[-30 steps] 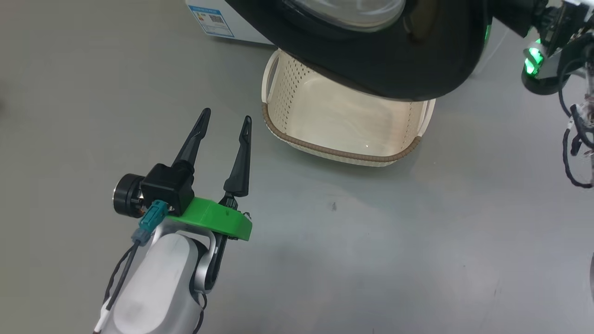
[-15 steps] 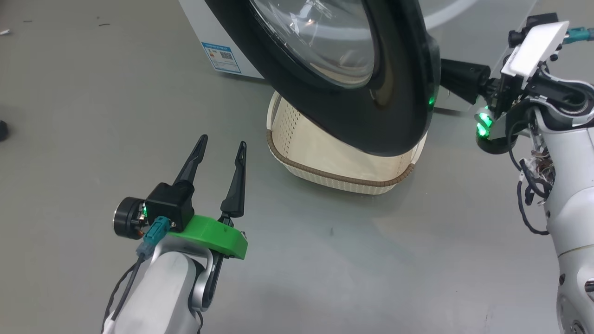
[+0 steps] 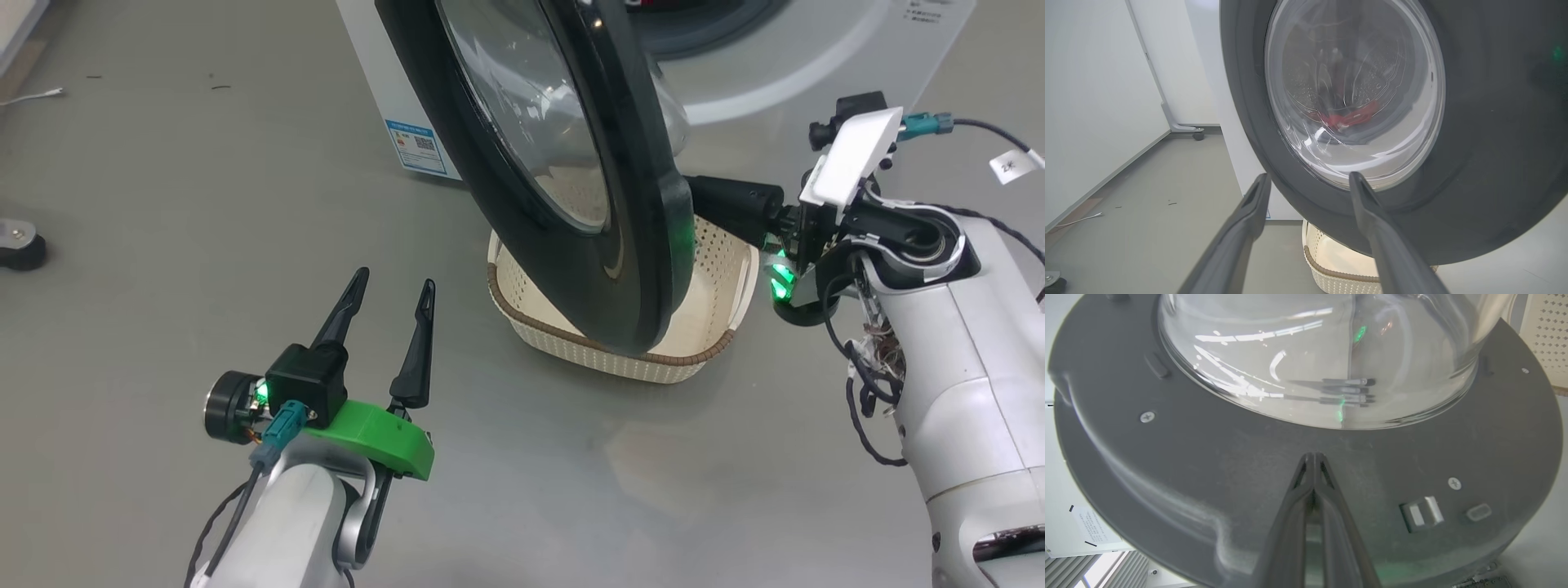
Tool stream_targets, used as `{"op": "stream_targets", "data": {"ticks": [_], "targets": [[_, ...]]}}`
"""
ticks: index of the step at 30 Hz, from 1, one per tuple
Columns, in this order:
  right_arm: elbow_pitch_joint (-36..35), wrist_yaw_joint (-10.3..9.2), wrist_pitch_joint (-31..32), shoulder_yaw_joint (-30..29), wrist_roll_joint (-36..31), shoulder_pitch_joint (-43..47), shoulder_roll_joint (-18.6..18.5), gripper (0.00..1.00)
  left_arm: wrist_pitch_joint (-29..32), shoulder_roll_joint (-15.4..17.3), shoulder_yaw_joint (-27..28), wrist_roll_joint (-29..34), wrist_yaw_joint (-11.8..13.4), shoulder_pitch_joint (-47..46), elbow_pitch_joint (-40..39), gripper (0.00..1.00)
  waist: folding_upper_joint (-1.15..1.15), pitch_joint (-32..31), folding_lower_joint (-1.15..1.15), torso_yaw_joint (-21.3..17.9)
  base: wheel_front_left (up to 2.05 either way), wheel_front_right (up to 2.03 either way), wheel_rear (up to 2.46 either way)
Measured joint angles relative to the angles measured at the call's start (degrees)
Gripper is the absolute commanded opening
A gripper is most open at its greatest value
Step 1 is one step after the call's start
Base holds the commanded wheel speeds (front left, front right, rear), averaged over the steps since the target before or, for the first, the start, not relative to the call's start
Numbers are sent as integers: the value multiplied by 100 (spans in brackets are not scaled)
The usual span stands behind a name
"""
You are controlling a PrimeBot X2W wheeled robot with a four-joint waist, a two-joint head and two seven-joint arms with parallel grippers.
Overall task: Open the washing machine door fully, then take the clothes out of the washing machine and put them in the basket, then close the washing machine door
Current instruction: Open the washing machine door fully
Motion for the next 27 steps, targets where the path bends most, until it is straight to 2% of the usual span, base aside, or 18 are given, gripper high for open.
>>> {"op": "stream_targets", "data": {"ticks": [12, 27], "targets": [[-103, 42, -182, 96, 63, 524, 91, 0, 0, 4, -9, 9, -52, 79, 49, 100, 0, -259, 0, 283, 0, 0, 0], [-210, 48, -421, 494, 343, 1019, 208, 0, 0, 11, -14, 18, -101, 102, 88, 100, 0, -452, 0, 632, 0, 0, 0]]}}
